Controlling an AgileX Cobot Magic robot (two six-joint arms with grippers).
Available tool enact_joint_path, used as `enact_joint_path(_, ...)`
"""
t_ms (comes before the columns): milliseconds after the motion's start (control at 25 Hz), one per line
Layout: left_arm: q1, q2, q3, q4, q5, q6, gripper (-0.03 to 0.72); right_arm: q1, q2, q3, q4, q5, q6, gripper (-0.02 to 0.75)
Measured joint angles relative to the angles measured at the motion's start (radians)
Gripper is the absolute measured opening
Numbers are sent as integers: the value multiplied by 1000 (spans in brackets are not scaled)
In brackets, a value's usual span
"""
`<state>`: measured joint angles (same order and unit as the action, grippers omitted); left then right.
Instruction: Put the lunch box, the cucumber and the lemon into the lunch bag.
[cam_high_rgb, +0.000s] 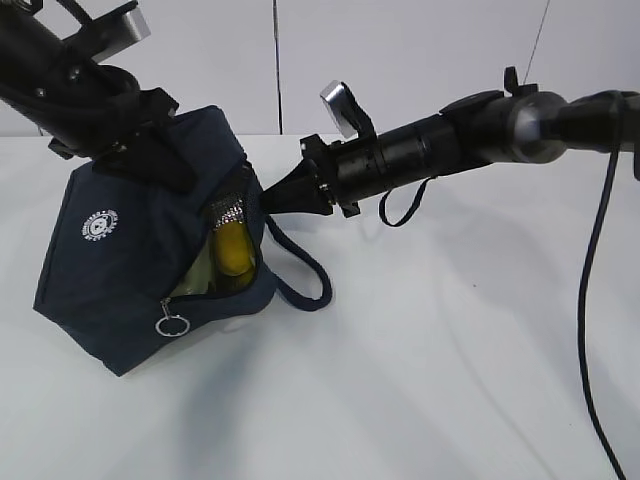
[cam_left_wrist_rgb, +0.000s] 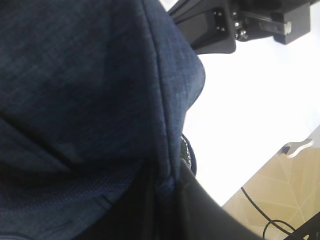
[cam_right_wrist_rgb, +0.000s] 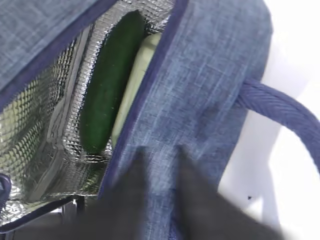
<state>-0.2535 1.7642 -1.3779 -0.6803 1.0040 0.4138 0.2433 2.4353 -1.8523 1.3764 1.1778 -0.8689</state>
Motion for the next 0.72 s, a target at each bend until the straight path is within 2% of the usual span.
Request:
enact_joint_path(200, 0, 0, 0, -4, 0, 0, 15, -6, 0, 0, -34, 0, 0, 18)
enact_joint_path(280, 0, 1, 0, -4, 0, 0, 15, -8, 0, 0, -42, 0, 0, 97)
enact_joint_path(400, 0, 1, 0, -4, 0, 0, 15, -8, 0, 0, -42, 0, 0, 339)
enact_joint_path(520, 0, 1, 0, -4, 0, 1, 15, -8, 0, 0, -42, 0, 0, 524)
enact_joint_path(600, 0, 1, 0, -6, 0, 1, 15, -8, 2, 0, -44, 0, 2, 559)
enact_joint_path(720, 0, 1, 0, -6, 0, 2, 15, -8, 19, 0, -34, 0, 4, 571)
